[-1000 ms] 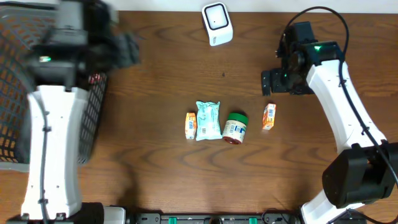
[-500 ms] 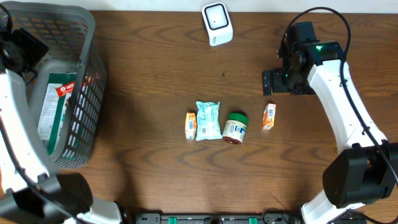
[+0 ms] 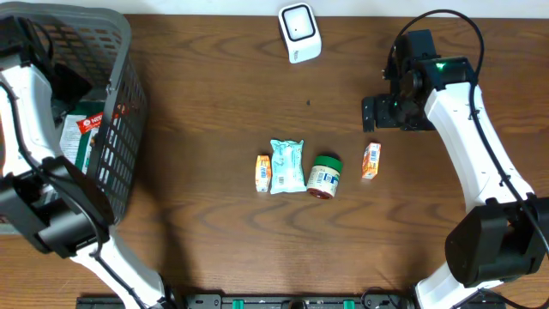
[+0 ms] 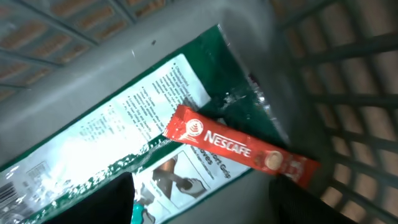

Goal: Scan the item barcode
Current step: 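Reach the left gripper down into the basket toward the green 3M packet, then grasp the green 3M packet and red Nescafe stick with the left gripper, then carry both items out and lay them left of the orange box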

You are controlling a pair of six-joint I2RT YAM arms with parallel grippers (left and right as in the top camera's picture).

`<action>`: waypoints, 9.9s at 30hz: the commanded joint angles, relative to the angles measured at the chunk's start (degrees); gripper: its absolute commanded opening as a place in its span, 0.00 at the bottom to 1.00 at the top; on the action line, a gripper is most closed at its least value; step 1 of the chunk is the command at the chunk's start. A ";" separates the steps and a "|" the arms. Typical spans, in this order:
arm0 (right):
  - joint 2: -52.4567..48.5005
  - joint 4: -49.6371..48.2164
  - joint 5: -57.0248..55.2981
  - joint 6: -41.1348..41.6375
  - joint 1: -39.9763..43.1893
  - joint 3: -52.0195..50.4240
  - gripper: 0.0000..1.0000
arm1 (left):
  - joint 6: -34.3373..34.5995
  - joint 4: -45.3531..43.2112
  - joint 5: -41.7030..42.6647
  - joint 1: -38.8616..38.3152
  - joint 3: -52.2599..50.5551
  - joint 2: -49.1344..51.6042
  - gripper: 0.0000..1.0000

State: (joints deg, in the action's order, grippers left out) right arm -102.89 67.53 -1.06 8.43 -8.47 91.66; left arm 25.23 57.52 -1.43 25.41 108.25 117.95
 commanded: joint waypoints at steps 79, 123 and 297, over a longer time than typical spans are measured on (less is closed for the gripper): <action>0.57 0.00 -0.15 -0.37 0.22 -0.09 0.99 | -12.22 -5.90 8.04 10.47 -18.14 -9.35 0.89; 0.57 0.00 -0.15 -0.37 0.22 -0.09 0.99 | -23.87 4.13 25.88 10.58 -16.55 1.64 0.86; 0.57 0.00 -0.15 -0.37 0.22 -0.09 0.99 | -11.34 -6.14 8.37 -46.01 -26.32 -38.86 0.07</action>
State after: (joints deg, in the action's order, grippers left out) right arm -102.89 67.53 -1.06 8.43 -8.47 91.64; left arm 11.42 49.87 13.17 -17.50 82.94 73.87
